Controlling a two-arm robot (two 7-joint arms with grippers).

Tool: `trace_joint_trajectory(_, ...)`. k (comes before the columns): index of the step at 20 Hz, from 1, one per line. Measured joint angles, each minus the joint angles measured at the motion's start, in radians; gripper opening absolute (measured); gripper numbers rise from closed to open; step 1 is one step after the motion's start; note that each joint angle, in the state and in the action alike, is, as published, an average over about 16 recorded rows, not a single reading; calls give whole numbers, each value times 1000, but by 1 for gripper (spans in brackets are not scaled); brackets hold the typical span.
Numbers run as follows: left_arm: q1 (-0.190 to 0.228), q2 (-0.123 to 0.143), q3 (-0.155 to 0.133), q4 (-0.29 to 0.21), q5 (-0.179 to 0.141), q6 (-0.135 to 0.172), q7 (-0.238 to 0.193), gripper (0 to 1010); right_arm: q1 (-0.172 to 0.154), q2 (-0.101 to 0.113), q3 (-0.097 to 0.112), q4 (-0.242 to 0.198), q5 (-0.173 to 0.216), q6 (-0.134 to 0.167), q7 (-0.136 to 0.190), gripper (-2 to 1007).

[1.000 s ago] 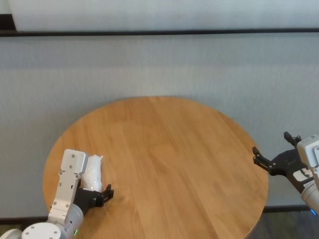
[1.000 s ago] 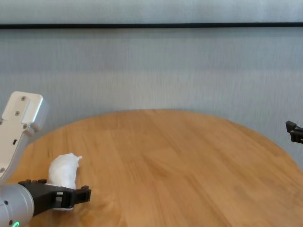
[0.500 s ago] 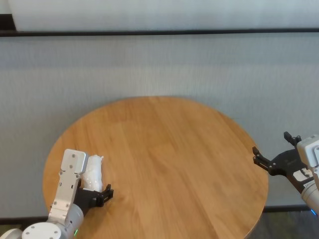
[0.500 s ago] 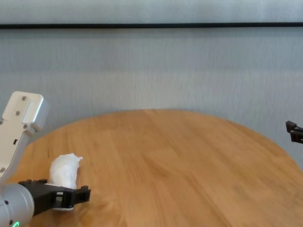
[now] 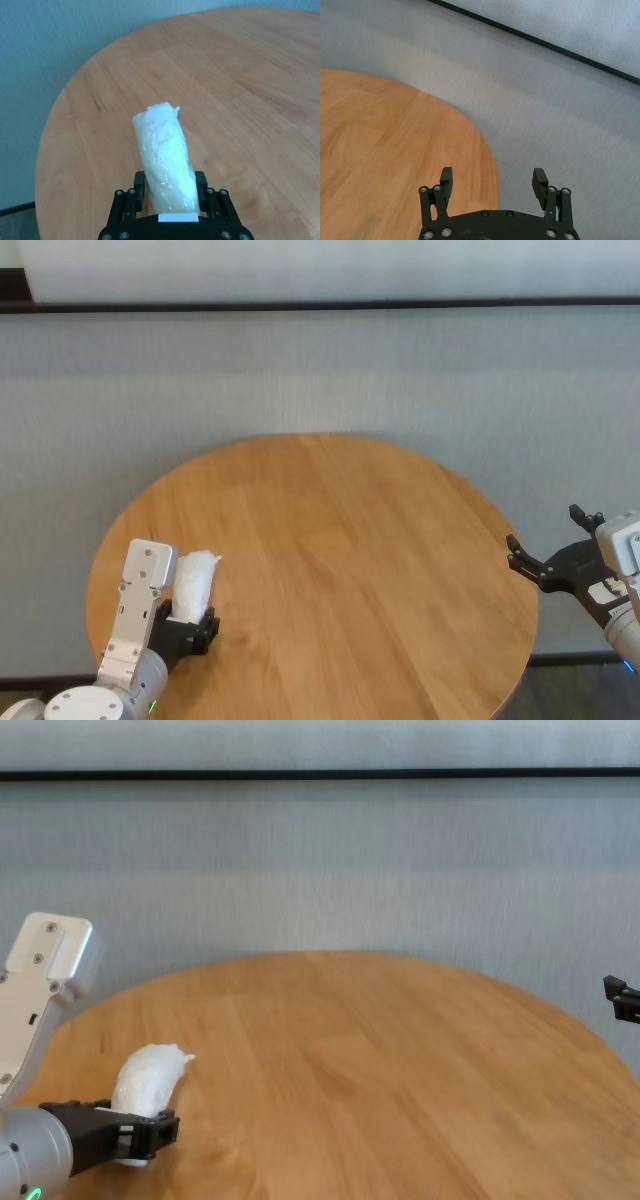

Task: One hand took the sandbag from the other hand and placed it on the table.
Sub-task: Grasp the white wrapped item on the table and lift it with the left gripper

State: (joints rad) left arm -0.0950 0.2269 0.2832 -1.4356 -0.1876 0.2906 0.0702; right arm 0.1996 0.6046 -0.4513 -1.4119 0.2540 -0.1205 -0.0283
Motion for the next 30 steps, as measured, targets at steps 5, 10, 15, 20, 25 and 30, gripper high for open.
trace_joint_trajectory(5, 0, 0, 0, 0, 0, 0, 0, 586, 0, 0, 0, 0, 0, 0, 0, 1000)
trace_joint_trajectory(10, 0, 0, 0, 0, 0, 1, 0, 503, 0, 0, 0, 0, 0, 0, 0, 1000)
trace_joint_trajectory(15, 0, 0, 0, 0, 0, 1, 0, 461, 0, 0, 0, 0, 0, 0, 0, 1000)
trace_joint_trajectory(20, 0, 0, 0, 0, 0, 1, 0, 429, 0, 0, 0, 0, 0, 0, 0, 1000)
trace_joint_trajectory(25, 0, 0, 0, 0, 0, 1, 0, 404, 0, 0, 0, 0, 0, 0, 0, 1000)
trace_joint_trajectory(30, 0, 0, 0, 0, 0, 1, 0, 389, 0, 0, 0, 0, 0, 0, 0, 1000)
